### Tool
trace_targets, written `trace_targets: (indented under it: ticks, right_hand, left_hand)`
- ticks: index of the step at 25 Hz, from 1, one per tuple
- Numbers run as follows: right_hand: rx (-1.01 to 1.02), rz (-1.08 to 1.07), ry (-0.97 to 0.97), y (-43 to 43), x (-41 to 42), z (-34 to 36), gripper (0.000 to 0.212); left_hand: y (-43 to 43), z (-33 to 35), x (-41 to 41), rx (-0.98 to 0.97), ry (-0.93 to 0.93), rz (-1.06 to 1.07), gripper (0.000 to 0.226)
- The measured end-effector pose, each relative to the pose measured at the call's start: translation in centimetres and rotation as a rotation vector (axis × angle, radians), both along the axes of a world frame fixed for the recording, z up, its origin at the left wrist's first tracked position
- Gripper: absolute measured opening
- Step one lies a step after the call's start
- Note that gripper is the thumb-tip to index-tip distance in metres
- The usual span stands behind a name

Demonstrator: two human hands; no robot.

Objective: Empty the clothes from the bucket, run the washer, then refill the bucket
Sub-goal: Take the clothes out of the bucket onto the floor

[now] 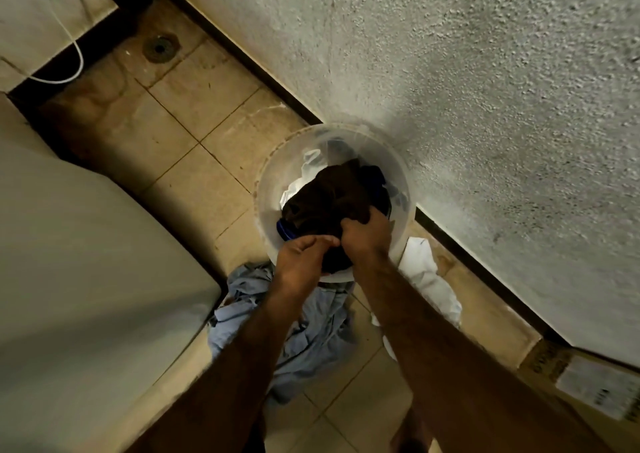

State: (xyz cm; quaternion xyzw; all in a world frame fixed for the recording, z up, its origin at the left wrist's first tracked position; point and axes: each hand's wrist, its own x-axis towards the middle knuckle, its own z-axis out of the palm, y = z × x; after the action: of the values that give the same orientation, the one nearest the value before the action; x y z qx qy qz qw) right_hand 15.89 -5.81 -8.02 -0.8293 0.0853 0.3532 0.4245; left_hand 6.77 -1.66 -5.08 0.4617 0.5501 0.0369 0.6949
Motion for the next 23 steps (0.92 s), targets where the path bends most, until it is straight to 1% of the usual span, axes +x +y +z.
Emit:
trace_targets:
  ticks: [3,5,6,7,8,9,10,11,12,14,16,18,19,20,21,22,23]
  right_hand:
    - [0.036,0.010,-0.135,1.4,0.8,2.7,0.035]
    - [0.091,-0.011,-0.185,2.6,1.4,4.1,0.032]
    - [0.133,-0.026,-0.193,3.0,1.6,4.8,0.033]
    - [0.179,-0.044,-0.199,3.3,1.7,5.5,0.035]
    - [0.225,-0.072,-0.208,3.5,1.7,6.0,0.035]
    - [0.271,-0.095,-0.224,3.6,1.7,6.6,0.034]
    - [0.313,-0.114,-0.252,3.8,1.9,7.3,0.033]
    - [0.354,-0.130,-0.287,4.2,2.3,8.1,0.033]
    - [0.400,-0.148,-0.323,4.7,3.0,8.8,0.032]
    - [0.464,-0.163,-0.384,5.7,4.4,9.9,0.028]
    - [0.492,-0.164,-0.422,5.8,4.9,10.7,0.025]
    - [0.542,-0.183,-0.421,5.6,4.7,11.3,0.021]
    - [0.578,-0.201,-0.417,5.6,4.7,11.9,0.017]
    - [0.613,-0.221,-0.408,5.9,5.0,12.7,0.014]
    - [0.631,-0.231,-0.402,6.4,5.6,13.6,0.015]
    - [0.637,-0.223,-0.401,7.0,6.1,14.4,0.022]
    - [0.630,-0.211,-0.393,7.6,6.5,15.1,0.027]
  left_hand:
    - [0.5,1.0,1.2,0.057,-0.012,0.097,0.026]
    - [0.7,1.5,1.8,0.176,-0.014,0.194,0.023]
    - [1.0,1.7,2.1,0.212,-0.011,0.253,0.020]
    - [1.4,1.8,2.3,0.207,0.000,0.318,0.019]
    - [2.0,1.9,2.5,0.152,0.009,0.376,0.027]
    - [2.7,2.1,2.6,0.063,0.010,0.416,0.041]
    - [3.3,2.2,2.8,-0.026,0.000,0.425,0.054]
    - [3.8,2.2,3.1,-0.087,-0.012,0.400,0.060]
    - [4.2,2.4,3.5,-0.112,-0.030,0.371,0.059]
    - [4.4,3.0,4.6,-0.102,-0.062,0.327,0.051]
    - [4.5,3.7,5.6,-0.054,-0.069,0.323,0.043]
    - [4.6,4.1,6.1,0.017,-0.113,0.364,0.025]
    - [4.4,4.0,6.1,0.085,-0.142,0.378,0.017]
    - [4.3,3.6,6.0,0.180,-0.143,0.367,0.015]
    - [4.2,3.2,6.0,0.274,-0.121,0.315,0.023]
    - [4.1,3.1,6.0,0.379,-0.080,0.245,0.034]
    - [4.2,2.6,6.0,0.507,-0.010,0.181,0.040]
